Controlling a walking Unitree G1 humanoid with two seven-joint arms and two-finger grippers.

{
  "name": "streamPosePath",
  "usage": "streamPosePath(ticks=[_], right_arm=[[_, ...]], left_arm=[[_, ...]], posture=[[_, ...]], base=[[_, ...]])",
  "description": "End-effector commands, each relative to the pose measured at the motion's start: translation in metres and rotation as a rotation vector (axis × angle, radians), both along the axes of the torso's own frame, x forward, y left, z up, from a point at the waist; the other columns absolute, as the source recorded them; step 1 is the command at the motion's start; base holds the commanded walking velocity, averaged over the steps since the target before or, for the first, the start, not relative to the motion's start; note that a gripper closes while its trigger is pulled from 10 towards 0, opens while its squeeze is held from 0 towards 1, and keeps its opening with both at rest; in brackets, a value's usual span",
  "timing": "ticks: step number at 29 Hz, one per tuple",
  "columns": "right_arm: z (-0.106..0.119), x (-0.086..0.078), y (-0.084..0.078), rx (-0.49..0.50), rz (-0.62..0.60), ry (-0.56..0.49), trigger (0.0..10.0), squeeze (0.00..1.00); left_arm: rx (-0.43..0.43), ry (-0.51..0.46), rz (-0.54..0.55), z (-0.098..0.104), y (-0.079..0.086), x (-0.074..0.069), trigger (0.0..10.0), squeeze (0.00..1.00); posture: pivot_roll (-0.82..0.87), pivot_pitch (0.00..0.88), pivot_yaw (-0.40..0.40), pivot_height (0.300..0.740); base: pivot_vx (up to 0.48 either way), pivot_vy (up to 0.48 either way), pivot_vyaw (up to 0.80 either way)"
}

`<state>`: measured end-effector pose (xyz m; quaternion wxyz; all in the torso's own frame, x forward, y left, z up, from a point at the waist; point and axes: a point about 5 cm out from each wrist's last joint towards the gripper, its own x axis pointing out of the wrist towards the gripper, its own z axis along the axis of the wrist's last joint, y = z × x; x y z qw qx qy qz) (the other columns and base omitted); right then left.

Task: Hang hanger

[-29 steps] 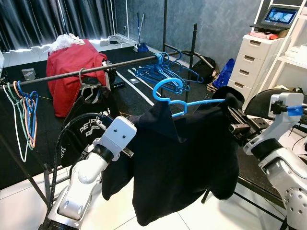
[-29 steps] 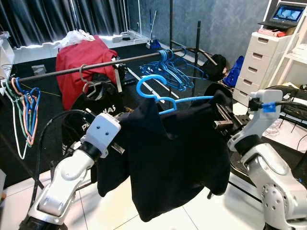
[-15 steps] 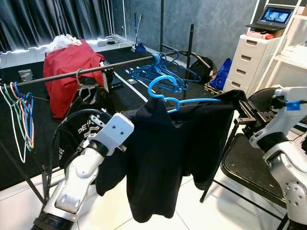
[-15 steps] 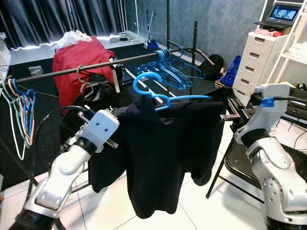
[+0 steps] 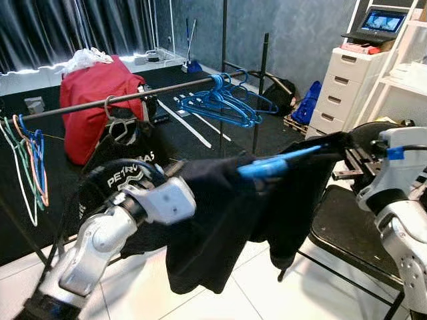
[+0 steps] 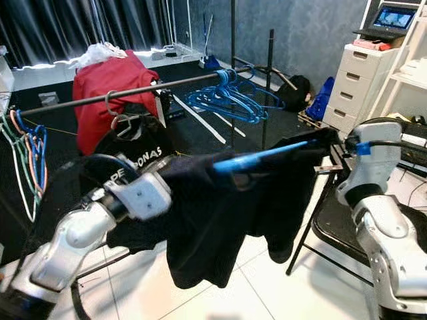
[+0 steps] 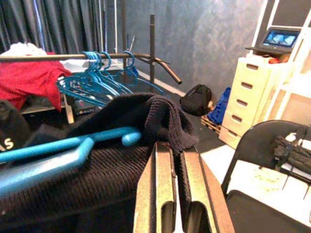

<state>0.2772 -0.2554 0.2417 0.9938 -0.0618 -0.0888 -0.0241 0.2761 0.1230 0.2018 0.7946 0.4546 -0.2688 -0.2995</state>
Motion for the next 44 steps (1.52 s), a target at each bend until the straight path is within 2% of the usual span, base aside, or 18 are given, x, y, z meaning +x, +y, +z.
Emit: streamPosePath(ticks=[1, 7, 9, 10, 12, 13, 15, 17, 20, 22, 25, 29, 32, 33, 39, 40, 43, 44], right_arm=[[0.005, -0.001, -0.011, 0.041, -0.047, -0.014, 0.0, 0.0], [-0.005, -0.001, 0.019, 0.076, 0.128, 0.046, 0.0, 0.0], [-0.005, -0.001, 0.019, 0.076, 0.128, 0.046, 0.0, 0.0], [-0.01, -0.003, 0.031, 0.065, 0.215, 0.084, 0.0, 0.0], [-0.01, -0.003, 0.031, 0.065, 0.215, 0.084, 0.0, 0.0], [-0.013, -0.006, 0.041, 0.062, 0.296, 0.109, 0.0, 0.0], [-0.012, -0.008, 0.046, 0.078, 0.329, 0.102, 0.0, 0.0], [-0.003, -0.006, 0.041, 0.129, 0.289, 0.038, 0.0, 0.0], [0.004, -0.005, 0.033, 0.157, 0.238, -0.009, 0.0, 0.0], [0.016, -0.004, 0.011, 0.187, 0.11, -0.099, 0.0, 0.0], [0.016, -0.004, 0.011, 0.187, 0.11, -0.099, 0.0, 0.0], [0.028, -0.007, -0.014, 0.236, -0.035, -0.195, 0.0, 0.0], [0.032, -0.009, -0.03, 0.226, -0.115, -0.213, 0.0, 0.0], [0.03, -0.009, -0.033, 0.176, -0.124, -0.185, 0.0, 0.0], [0.015, -0.007, -0.023, 0.027, -0.102, -0.082, 0.0, 0.0], [0.004, -0.007, -0.018, -0.004, -0.088, -0.027, 0.0, 0.0], [-0.004, -0.006, -0.015, -0.021, -0.078, 0.009, 0.0, 0.0], [-0.018, -0.007, -0.015, -0.021, -0.092, 0.072, 0.0, 0.0]], left_arm=[[0.107, 0.011, -0.007, -0.005, 0.005, -0.001, 10.0, 0.0], [0.219, -0.002, -0.044, -0.001, 0.006, 0.005, 10.0, 0.0], [0.219, -0.002, -0.044, -0.001, 0.006, 0.005, 10.0, 0.0], [0.228, -0.005, -0.043, 0.002, 0.007, 0.007, 10.0, 0.0], [0.228, -0.005, -0.043, 0.002, 0.007, 0.007, 10.0, 0.0], [0.24, -0.012, -0.037, 0.004, 0.009, 0.01, 10.0, 0.0], [0.197, -0.003, -0.02, 0.006, 0.013, 0.014, 10.0, 0.0], [0.149, 0.01, 0.011, 0.009, 0.021, 0.019, 10.0, 0.0], [0.146, 0.019, 0.035, 0.009, 0.028, 0.021, 10.0, 0.0], [0.152, 0.035, 0.105, 0.006, 0.045, 0.026, 10.0, 0.0], [0.152, 0.035, 0.105, 0.006, 0.045, 0.026, 10.0, 0.0], [0.062, 0.111, 0.169, -0.003, 0.06, 0.028, 10.0, 0.0], [0.146, 0.165, 0.173, -0.018, 0.07, 0.023, 10.0, 0.0], [0.223, 0.179, 0.176, -0.024, 0.076, 0.02, 10.0, 0.0], [0.314, 0.186, 0.208, -0.022, 0.09, 0.023, 10.0, 0.0], [0.24, 0.184, 0.218, -0.015, 0.088, 0.026, 10.0, 0.0], [0.183, 0.184, 0.22, -0.009, 0.087, 0.029, 10.0, 0.0], [0.033, 0.2, 0.186, -0.001, 0.078, 0.028, 10.0, 0.0]], posture=[[-0.1, 0.0, -0.014, 0.74], [-0.1, 0.0, -0.008, 0.74], [-0.1, 0.0, -0.008, 0.74], [-0.1, 0.0, -0.009, 0.74], [-0.1, 0.0, -0.009, 0.74], [-0.11, 0.0, -0.006, 0.74], [-0.11, 0.0, -0.004, 0.74], [-0.11, 0.0, -0.001, 0.74], [-0.11, 0.0, 0.002, 0.74], [-0.11, 0.0, 0.006, 0.74], [-0.11, 0.0, 0.006, 0.74], [-0.09, 0.0, 0.001, 0.74], [-0.09, 0.0, -0.001, 0.74], [-0.09, 0.0, -0.003, 0.74], [-0.09, 0.0, 0.0, 0.74], [-0.09, 0.0, 0.006, 0.74], [-0.09, 0.0, 0.006, 0.74], [-0.1, 0.0, 0.005, 0.74]], base=[[0.0, 0.0, 0.0], [0.0, 0.0, 0.0], [0.0, 0.0, 0.0], [0.0, 0.0, 0.0], [0.0, 0.0, 0.0], [0.0, 0.0, 0.0], [0.0, 0.0, 0.0], [0.0, 0.0, 0.0], [0.0, 0.0, 0.0], [0.0, 0.0, 0.0], [0.0, 0.0, 0.0], [0.0, 0.0, 0.0], [0.0, 0.0, 0.0], [0.0, 0.0, 0.0], [0.0, 0.0, 0.0], [0.0, 0.0, 0.0], [0.0, 0.0, 0.0], [0.0, 0.0, 0.0]])
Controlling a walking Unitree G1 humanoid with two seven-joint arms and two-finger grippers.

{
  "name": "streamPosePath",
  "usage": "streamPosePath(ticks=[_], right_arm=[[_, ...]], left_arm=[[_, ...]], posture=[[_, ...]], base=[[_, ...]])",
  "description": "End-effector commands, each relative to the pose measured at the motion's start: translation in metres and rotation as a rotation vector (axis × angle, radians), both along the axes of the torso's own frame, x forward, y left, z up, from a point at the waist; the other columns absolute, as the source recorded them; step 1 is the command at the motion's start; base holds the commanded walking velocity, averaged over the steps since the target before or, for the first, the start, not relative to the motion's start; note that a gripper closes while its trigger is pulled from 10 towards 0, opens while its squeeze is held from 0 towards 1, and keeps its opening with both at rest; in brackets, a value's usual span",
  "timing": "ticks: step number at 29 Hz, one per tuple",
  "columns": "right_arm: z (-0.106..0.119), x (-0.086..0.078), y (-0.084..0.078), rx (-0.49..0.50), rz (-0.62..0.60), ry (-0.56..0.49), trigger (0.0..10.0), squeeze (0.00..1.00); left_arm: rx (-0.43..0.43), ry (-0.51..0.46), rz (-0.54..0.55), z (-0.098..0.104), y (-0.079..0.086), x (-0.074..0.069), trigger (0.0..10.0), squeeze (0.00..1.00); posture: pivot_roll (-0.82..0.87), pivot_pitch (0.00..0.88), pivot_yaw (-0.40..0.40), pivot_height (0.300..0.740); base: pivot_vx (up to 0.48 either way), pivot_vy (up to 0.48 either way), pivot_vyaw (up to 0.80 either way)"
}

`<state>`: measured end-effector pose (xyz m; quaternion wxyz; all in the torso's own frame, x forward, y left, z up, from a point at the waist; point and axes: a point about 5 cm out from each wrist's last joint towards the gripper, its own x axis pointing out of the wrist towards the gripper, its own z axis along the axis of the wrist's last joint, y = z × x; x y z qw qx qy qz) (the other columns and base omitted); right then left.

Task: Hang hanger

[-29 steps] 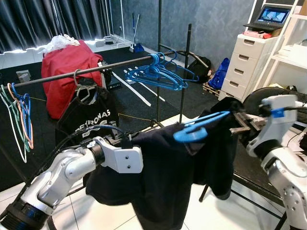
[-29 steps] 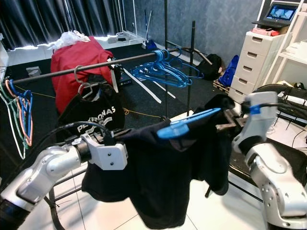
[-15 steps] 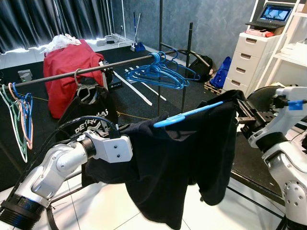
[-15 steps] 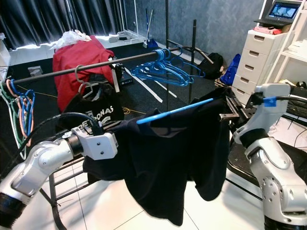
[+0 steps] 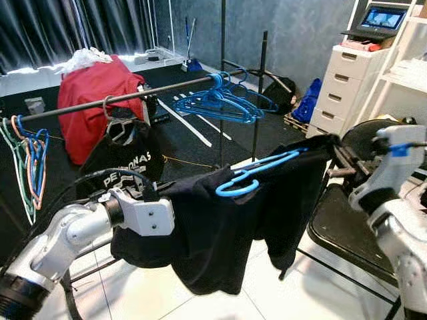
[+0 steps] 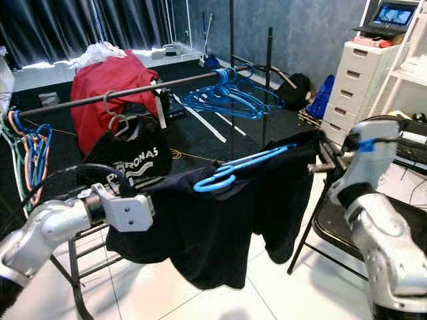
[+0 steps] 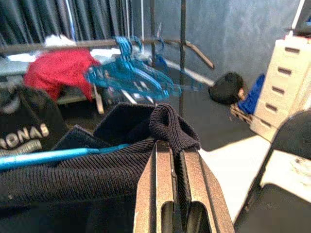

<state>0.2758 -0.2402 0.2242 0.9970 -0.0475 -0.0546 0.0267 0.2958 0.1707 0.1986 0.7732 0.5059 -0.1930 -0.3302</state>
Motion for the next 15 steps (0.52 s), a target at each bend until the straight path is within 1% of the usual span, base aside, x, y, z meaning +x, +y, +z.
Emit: streamPosePath(ticks=[1, 3, 4, 5, 6, 7, 8, 10, 11, 12, 13, 14, 15], right_arm=[[0.0, -0.006, -0.03, -0.05, -0.19, -0.002, 0.0, 0.0], [0.0, -0.006, -0.03, -0.05, -0.19, -0.002, 0.0, 0.0], [-0.009, -0.007, -0.031, -0.047, -0.202, 0.036, 0.0, 0.0], [-0.009, -0.007, -0.031, -0.047, -0.202, 0.036, 0.0, 0.0], [-0.016, -0.007, -0.031, -0.035, -0.205, 0.061, 0.0, 0.0], [-0.016, -0.007, -0.031, -0.035, -0.205, 0.061, 0.0, 0.0], [-0.016, -0.005, -0.03, -0.015, -0.195, 0.057, 0.0, 0.0], [-0.005, -0.001, -0.029, 0.017, -0.174, -0.004, 0.0, 0.0], [-0.005, -0.001, -0.029, 0.017, -0.174, -0.004, 0.0, 0.0], [0.001, 0.0, -0.03, 0.029, -0.17, -0.032, 0.0, 0.0], [0.001, 0.0, -0.03, 0.029, -0.17, -0.032, 0.0, 0.0], [0.008, 0.0, -0.031, 0.037, -0.172, -0.069, 0.0, 0.0], [0.012, 0.0, -0.032, 0.042, -0.173, -0.092, 0.0, 0.0]], left_arm=[[-0.122, 0.079, 0.165, 0.003, 0.03, 0.008, 10.0, 0.0], [-0.122, 0.079, 0.165, 0.003, 0.03, 0.008, 10.0, 0.0], [-0.224, 0.095, 0.14, 0.008, 0.024, 0.007, 10.0, 0.0], [-0.224, 0.095, 0.14, 0.008, 0.024, 0.007, 10.0, 0.0], [-0.291, 0.115, 0.119, 0.008, 0.021, 0.005, 10.0, 0.0], [-0.291, 0.115, 0.119, 0.008, 0.021, 0.005, 10.0, 0.0], [-0.277, 0.127, 0.115, 0.003, 0.022, 0.003, 10.0, 0.0], [-0.173, 0.137, 0.122, -0.01, 0.026, 0.001, 10.0, 0.0], [-0.173, 0.137, 0.122, -0.01, 0.026, 0.001, 10.0, 0.0], [-0.136, 0.139, 0.123, -0.013, 0.028, 0.001, 10.0, 0.0], [-0.136, 0.139, 0.123, -0.013, 0.028, 0.001, 10.0, 0.0], [-0.075, 0.14, 0.125, -0.018, 0.03, 0.0, 10.0, 0.0], [-0.036, 0.141, 0.125, -0.021, 0.031, -0.001, 10.0, 0.0]], posture=[[-0.1, 0.0, 0.005, 0.74], [-0.1, 0.0, 0.005, 0.74], [-0.1, 0.0, 0.005, 0.74], [-0.1, 0.0, 0.005, 0.74], [-0.1, 0.0, 0.001, 0.74], [-0.1, 0.0, 0.001, 0.74], [-0.1, 0.0, -0.003, 0.74], [-0.1, 0.0, -0.001, 0.74], [-0.1, 0.0, -0.001, 0.74], [-0.1, 0.0, -0.001, 0.74], [-0.1, 0.0, -0.001, 0.74], [-0.1, 0.0, -0.001, 0.74], [-0.1, 0.0, 0.0, 0.74]], base=[[0.0, 0.0, 0.0], [0.0, 0.0, 0.0], [0.0, 0.0, 0.0], [0.0, 0.0, 0.0], [0.0, 0.0, 0.0], [0.0, 0.0, 0.0], [0.0, 0.0, 0.0], [0.0, 0.0, 0.0], [0.0, 0.0, 0.0], [0.0, 0.0, 0.0], [0.0, 0.0, 0.0], [0.0, 0.0, 0.0], [0.0, 0.0, 0.0]])
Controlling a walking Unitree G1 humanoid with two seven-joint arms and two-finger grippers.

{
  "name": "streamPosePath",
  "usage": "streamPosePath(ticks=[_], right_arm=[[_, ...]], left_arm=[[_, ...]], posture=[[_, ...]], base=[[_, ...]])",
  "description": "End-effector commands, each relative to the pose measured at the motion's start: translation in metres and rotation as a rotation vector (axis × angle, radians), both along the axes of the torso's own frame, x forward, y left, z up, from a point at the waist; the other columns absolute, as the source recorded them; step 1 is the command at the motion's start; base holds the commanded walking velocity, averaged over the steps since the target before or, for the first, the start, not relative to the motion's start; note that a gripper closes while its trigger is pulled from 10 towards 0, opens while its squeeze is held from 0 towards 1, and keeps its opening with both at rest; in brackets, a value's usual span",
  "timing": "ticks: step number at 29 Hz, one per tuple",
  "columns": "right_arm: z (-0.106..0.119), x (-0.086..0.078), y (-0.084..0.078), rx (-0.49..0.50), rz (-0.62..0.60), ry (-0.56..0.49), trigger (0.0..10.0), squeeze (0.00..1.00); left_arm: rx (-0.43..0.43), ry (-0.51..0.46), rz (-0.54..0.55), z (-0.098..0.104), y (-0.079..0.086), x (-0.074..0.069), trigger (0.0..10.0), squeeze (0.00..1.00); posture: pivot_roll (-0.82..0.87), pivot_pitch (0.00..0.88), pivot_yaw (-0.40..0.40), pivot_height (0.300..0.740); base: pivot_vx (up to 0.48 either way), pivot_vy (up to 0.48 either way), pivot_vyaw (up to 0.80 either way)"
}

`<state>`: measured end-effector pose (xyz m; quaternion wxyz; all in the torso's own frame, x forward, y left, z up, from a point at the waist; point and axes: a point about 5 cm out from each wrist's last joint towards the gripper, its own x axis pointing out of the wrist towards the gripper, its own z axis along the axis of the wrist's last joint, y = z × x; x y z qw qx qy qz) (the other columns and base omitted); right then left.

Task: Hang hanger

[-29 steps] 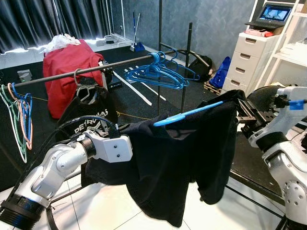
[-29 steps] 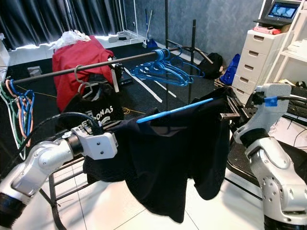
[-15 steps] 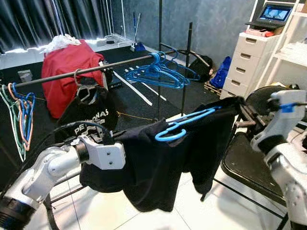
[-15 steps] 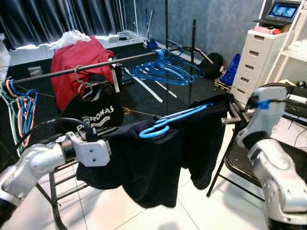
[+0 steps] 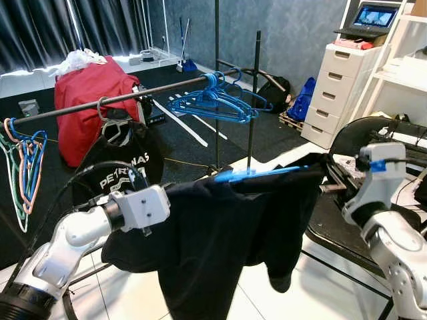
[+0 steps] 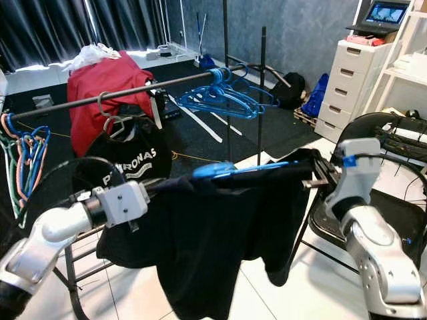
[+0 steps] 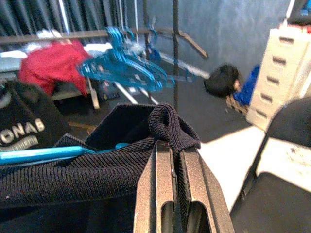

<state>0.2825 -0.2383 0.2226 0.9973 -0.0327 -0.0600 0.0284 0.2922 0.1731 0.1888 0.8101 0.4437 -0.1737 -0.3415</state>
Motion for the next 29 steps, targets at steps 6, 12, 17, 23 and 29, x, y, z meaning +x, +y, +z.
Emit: streamPosePath(ticks=[6, 12, 17, 23, 29], right_arm=[[0.029, -0.009, -0.034, 0.018, -0.18, -0.15, 0.0, 0.0], [0.051, -0.017, -0.058, -0.046, -0.321, -0.24, 0.0, 0.0], [0.044, -0.021, -0.076, -0.09, -0.442, -0.193, 0.0, 0.0], [0.022, -0.022, -0.087, -0.074, -0.513, -0.084, 0.0, 0.0], [-0.009, -0.024, -0.087, 0.004, -0.533, 0.031, 0.0, 0.0]], left_arm=[[0.158, 0.07, 0.126, -0.017, 0.037, 0.003, 10.0, 0.0], [0.203, 0.085, 0.211, -0.013, 0.059, 0.006, 10.0, 0.0], [0.202, 0.072, 0.249, -0.01, 0.068, 0.007, 10.0, 0.0], [0.064, 0.063, 0.27, -0.001, 0.071, 0.009, 10.0, 0.0], [-0.093, 0.077, 0.28, 0.003, 0.076, 0.004, 10.0, 0.0]], posture=[[-0.1, 0.0, 0.003, 0.74], [-0.11, 0.0, 0.008, 0.74], [-0.11, 0.0, 0.005, 0.74], [-0.11, 0.0, 0.006, 0.74], [-0.1, 0.0, 0.008, 0.74]], base=[[0.0, 0.0, 0.0], [0.0, 0.0, 0.0], [0.0, 0.0, 0.0], [0.0, 0.0, 0.0], [0.0, 0.0, 0.0]])
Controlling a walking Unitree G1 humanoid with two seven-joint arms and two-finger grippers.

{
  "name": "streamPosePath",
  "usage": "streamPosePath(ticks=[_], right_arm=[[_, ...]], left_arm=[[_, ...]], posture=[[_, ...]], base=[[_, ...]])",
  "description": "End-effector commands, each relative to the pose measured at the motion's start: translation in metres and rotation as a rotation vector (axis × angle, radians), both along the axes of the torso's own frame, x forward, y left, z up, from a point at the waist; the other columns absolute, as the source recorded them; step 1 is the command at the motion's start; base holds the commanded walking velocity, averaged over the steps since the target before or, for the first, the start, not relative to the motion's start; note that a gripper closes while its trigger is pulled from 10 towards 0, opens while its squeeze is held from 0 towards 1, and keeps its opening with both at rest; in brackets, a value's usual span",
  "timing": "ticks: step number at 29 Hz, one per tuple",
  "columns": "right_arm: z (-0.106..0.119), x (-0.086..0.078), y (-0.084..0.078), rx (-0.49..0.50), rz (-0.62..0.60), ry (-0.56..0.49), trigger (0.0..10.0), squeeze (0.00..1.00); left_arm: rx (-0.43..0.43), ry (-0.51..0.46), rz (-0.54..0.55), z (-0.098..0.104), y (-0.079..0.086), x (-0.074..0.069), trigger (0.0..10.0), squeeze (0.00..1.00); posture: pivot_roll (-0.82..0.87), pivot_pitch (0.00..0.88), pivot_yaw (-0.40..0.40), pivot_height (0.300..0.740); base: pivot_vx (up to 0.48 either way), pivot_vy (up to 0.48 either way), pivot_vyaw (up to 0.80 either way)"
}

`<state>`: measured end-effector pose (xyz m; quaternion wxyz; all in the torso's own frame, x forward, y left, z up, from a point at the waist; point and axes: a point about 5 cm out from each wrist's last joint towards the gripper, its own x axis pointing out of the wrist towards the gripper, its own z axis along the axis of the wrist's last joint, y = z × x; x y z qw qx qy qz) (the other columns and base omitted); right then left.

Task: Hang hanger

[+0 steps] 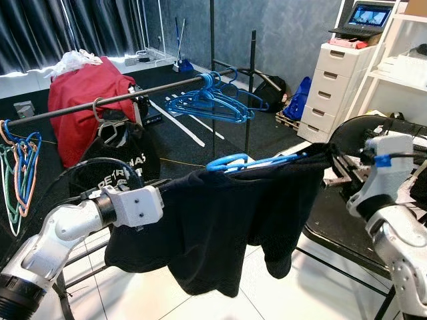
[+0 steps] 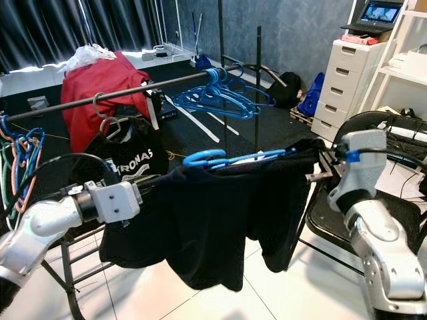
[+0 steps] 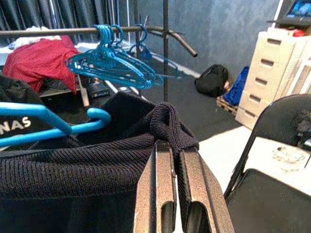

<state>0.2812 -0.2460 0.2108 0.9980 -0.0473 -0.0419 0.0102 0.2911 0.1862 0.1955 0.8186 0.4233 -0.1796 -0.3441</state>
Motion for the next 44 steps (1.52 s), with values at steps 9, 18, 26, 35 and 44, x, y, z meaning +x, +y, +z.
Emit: streamPosePath(ticks=[9, 18, 26, 35, 44], right_arm=[[0.001, -0.005, -0.022, -0.025, -0.166, -0.008, 0.0, 0.0], [-0.044, -0.007, -0.001, -0.011, -0.092, 0.248, 0.0, 0.0], [-0.031, -0.004, 0.031, 0.011, 0.13, 0.18, 10.0, 0.53], [-0.021, -0.029, 0.066, -0.129, 0.553, 0.165, 10.0, 1.0], [-0.026, -0.06, 0.02, -0.401, 0.706, 0.389, 10.0, 1.0]], left_arm=[[-0.222, 0.143, 0.027, -0.01, -0.015, -0.013, 10.0, 0.0], [-0.669, 0.163, -0.081, 0.022, -0.052, -0.018, 10.0, 0.0], [-0.738, 0.166, -0.095, 0.027, -0.066, -0.016, 10.0, 0.0], [-0.378, 0.079, -0.057, 0.024, -0.059, -0.008, 10.0, 0.0], [0.145, 0.022, -0.08, 0.032, -0.027, 0.003, 10.0, 0.0]], posture=[[-0.1, 0.0, 0.0, 0.74], [-0.09, 0.0, -0.004, 0.74], [-0.09, 0.0, 0.0, 0.74], [-0.09, 0.0, 0.002, 0.74], [-0.08, 0.0, 0.001, 0.74]], base=[[0.0, 0.0, 0.0], [0.0, 0.0, 0.0], [0.0, 0.0, 0.0], [0.0, 0.0, 0.0], [0.0, 0.0, 0.0]])
